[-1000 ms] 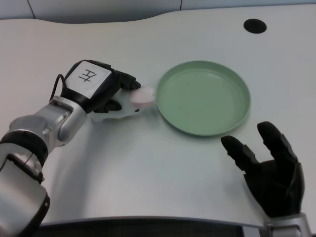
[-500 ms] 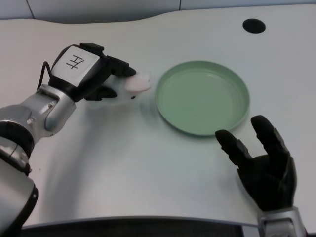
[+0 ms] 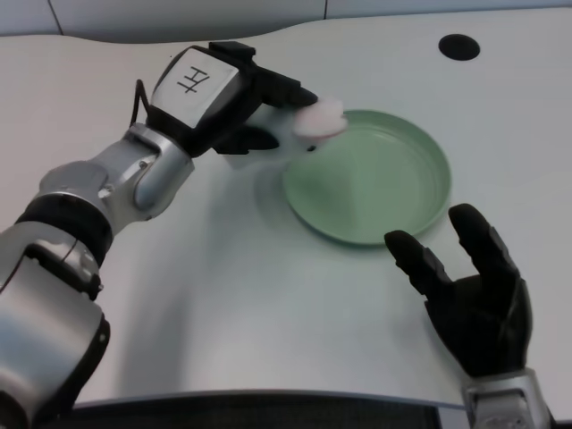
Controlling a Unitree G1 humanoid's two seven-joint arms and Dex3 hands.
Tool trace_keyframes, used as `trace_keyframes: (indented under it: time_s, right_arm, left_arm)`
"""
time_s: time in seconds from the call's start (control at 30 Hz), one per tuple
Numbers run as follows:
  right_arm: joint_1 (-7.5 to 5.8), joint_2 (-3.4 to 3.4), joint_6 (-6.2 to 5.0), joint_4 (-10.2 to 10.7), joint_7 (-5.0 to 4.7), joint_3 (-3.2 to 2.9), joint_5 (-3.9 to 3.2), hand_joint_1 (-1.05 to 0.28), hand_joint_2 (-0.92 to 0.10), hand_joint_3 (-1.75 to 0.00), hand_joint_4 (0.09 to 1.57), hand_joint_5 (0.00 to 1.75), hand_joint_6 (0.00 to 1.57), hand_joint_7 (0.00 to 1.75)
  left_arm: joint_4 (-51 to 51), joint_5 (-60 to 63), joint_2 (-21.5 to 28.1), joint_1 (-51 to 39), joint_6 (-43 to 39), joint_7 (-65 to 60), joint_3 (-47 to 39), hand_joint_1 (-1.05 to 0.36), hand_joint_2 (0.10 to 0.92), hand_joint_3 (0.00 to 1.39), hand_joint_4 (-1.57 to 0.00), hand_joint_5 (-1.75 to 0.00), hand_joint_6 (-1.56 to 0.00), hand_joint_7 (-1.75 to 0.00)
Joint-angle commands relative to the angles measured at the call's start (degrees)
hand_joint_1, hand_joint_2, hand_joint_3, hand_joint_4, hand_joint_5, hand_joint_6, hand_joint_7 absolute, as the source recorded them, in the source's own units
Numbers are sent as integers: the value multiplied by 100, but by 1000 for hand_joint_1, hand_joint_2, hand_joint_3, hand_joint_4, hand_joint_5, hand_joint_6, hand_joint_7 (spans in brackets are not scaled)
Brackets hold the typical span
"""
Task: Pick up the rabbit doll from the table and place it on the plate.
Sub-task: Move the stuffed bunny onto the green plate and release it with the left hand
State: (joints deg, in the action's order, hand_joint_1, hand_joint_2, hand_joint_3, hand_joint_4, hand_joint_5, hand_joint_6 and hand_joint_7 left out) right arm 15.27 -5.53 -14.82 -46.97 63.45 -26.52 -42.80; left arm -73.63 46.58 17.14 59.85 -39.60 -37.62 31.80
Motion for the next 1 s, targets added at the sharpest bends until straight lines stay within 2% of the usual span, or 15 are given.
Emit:
trace_keyframes:
  time_s: [0.03,0.13,0.2,0.3,0.43,0.5,0.67,0.73,0.8,0.9,0.97,1.0]
  right_arm:
    - [46,-204,-96,-67,80,-7,-8,-813,-921,-123,947,5,897,3]
    - [-21,-284,-169,-13,120,-5,-42,-809,-921,-129,942,2,894,1]
    - [-72,-342,-251,32,91,-8,-50,-809,-921,-134,948,5,898,3]
    - [-155,-383,-304,93,91,-9,-81,-813,-921,-136,950,5,899,3]
    - [-281,-428,-340,193,97,-22,-145,-811,-921,-134,951,5,897,1]
    - [-314,-443,-347,219,116,-27,-187,-807,-921,-135,950,5,895,1]
    - [-467,-501,-448,346,102,-47,-272,-802,-921,-148,952,5,898,1]
    - [-528,-505,-429,380,150,-59,-318,-799,-921,-149,946,2,892,0]
    - [-551,-505,-421,393,178,-65,-335,-798,-921,-150,940,0,885,0]
    - [-533,-497,-433,305,349,-141,-409,-794,-921,-153,929,0,871,0]
    - [-525,-495,-436,283,385,-158,-422,-792,-921,-154,926,0,868,0]
    - [-557,-492,-449,313,373,-153,-411,-792,-921,-154,926,0,868,0]
  left_arm:
    - [-33,-9,-153,185,46,2,40,-137,846,1,-771,-1019,-1174,-31]
    - [-109,8,-464,297,36,32,90,-113,837,0,-813,-1001,-1182,-33]
    - [-171,45,-704,361,155,21,148,-117,811,0,-825,-1013,-1191,-36]
    - [-252,-9,-972,418,272,233,166,-139,813,8,-810,-1012,-1184,-31]
    - [-307,-84,-1238,429,286,411,132,-211,871,12,-695,-1211,-1168,-29]
    - [-318,-88,-1299,428,312,441,126,-213,876,9,-680,-1237,-1172,-33]
    - [-356,-27,-1472,390,351,447,189,-200,875,5,-688,-1268,-1170,-38]
    - [-380,-42,-1554,340,422,491,187,-210,871,3,-689,-1268,-1179,-44]
    - [-389,-52,-1586,319,457,521,181,-216,871,3,-689,-1258,-1181,-48]
    - [-396,110,-1576,273,737,405,325,-260,887,4,-638,-1056,-1097,-14]
    - [-392,120,-1575,267,783,387,356,-269,891,4,-634,-1002,-1079,-7]
    - [-403,190,-1556,272,982,427,424,-270,891,3,-635,-992,-1077,-6]
